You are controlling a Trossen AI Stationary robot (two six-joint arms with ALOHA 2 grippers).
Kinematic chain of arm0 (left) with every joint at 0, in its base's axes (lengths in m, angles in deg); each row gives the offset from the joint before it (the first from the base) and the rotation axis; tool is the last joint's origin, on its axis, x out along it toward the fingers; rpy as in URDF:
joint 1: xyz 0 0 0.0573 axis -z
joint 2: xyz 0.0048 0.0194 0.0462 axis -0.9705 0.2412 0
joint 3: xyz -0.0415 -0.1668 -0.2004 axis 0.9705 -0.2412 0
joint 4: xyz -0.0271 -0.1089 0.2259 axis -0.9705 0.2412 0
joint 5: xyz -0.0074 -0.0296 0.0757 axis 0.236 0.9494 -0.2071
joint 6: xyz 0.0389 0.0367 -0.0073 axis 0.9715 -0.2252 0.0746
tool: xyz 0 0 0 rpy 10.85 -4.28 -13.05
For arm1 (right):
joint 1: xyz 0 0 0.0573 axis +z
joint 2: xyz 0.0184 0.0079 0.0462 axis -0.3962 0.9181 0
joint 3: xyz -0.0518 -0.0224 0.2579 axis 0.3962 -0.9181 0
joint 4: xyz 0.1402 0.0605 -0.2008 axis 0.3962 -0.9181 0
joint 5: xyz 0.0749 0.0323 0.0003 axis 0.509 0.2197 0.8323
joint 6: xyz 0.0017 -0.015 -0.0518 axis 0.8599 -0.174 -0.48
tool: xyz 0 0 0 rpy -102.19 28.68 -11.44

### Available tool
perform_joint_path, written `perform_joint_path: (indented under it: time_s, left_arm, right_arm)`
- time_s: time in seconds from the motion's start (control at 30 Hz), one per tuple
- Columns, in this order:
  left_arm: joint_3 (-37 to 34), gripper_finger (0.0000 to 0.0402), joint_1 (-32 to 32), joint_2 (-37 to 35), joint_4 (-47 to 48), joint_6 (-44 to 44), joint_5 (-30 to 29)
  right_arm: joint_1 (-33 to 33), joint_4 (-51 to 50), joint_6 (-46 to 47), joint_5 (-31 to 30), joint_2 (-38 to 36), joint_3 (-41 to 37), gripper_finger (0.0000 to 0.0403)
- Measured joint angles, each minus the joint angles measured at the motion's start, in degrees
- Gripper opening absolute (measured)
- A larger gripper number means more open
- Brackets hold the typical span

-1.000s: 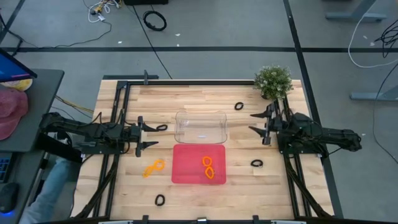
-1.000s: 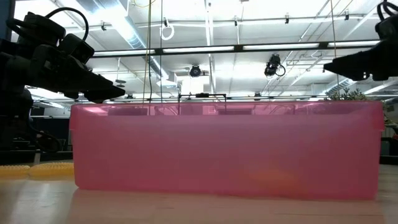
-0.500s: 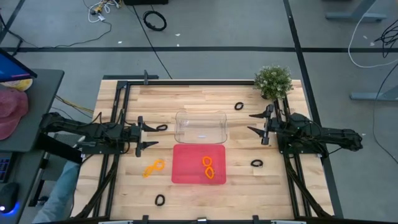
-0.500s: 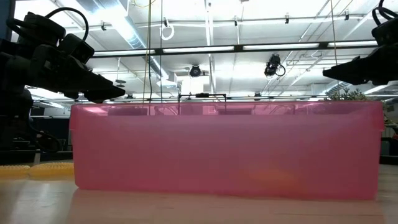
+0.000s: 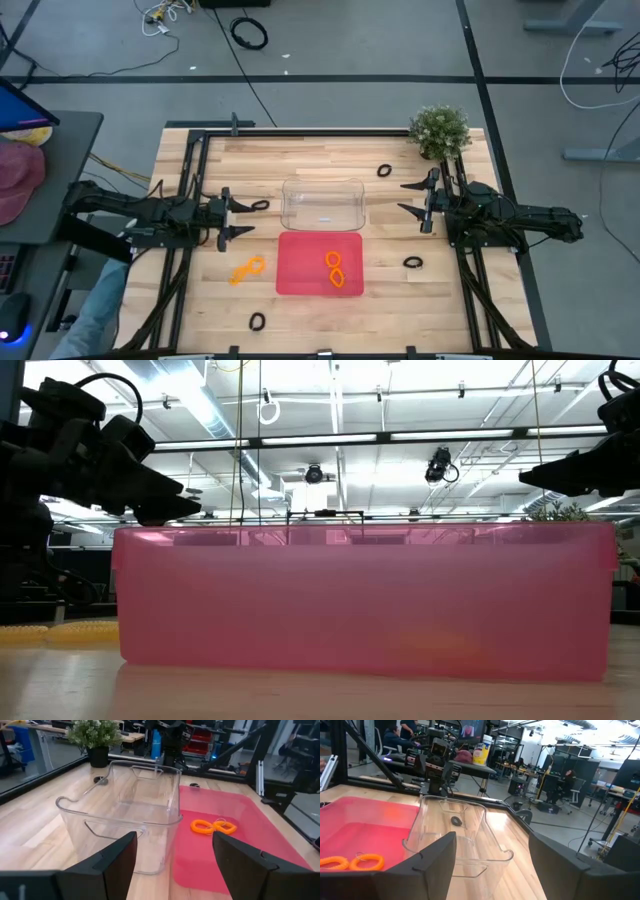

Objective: Sort spring keychains
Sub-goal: Put the orange spring keychain into the pink bin

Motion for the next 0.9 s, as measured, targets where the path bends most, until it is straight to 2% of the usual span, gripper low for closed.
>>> perform_joint_path:
  time_s: [0.1, 0.23, 0.4, 0.5, 0.63, 0.8, 0.9]
  left_arm:
    - [0.0, 0.0261, 0.0, 0.0, -1.3, 0.6, -0.8]
    - [0.1, 0.0261, 0.0, 0.0, -5.0, 2.0, -5.2]
    - [0.1, 0.0261, 0.0, 0.0, -6.3, -9.5, -5.4]
    - [0.1, 0.0261, 0.0, 0.0, -6.3, -17.2, -8.4]
    - [0.1, 0.0261, 0.0, 0.0, -6.9, -19.3, -12.2]
    - [0.2, 0.0261, 0.0, 0.0, -17.0, -19.5, -15.7]
    - [0.2, 0.0261, 0.0, 0.0, -23.1, -19.5, -14.8]
  right_arm:
    - [0.0, 0.0, 0.0, 0.0, 0.0, 0.0, 0.0254]
    - [0.0, 0.0, 0.0, 0.0, 0.0, 0.0, 0.0254]
    - [0.0, 0.0, 0.0, 0.0, 0.0, 0.0, 0.0254]
    - [0.0, 0.0, 0.0, 0.0, 0.0, 0.0, 0.0254]
    - [0.0, 0.0, 0.0, 0.0, 0.0, 0.0, 0.0254]
    - [0.0, 0.0, 0.0, 0.0, 0.0, 0.0, 0.0254]
    - [0.0, 0.0, 0.0, 0.0, 0.0, 0.0, 0.0254]
